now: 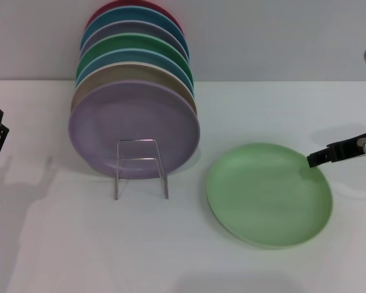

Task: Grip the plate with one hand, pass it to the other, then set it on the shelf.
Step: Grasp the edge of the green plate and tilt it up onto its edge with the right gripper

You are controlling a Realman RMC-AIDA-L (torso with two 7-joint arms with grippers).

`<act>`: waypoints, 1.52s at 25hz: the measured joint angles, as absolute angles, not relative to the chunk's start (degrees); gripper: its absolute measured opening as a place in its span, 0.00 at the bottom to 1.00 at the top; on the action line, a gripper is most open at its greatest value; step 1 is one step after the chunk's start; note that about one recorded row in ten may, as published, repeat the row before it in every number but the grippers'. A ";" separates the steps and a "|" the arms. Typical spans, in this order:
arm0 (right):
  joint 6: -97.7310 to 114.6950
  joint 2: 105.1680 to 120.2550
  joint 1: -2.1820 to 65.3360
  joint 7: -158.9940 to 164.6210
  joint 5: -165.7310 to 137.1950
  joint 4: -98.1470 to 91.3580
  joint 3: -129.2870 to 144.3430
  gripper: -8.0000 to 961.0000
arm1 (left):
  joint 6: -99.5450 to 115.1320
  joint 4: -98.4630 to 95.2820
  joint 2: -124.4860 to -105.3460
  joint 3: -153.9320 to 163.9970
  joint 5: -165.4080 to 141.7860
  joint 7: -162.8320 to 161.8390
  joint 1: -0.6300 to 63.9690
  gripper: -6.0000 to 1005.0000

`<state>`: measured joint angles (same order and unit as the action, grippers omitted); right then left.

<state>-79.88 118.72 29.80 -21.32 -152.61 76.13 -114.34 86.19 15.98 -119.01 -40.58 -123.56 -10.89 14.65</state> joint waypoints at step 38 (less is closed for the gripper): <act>-75.67 118.28 31.98 -16.41 -152.76 64.45 -116.96 0.66 | 86.74 16.31 -118.78 -39.08 -123.58 -11.07 15.06 0.84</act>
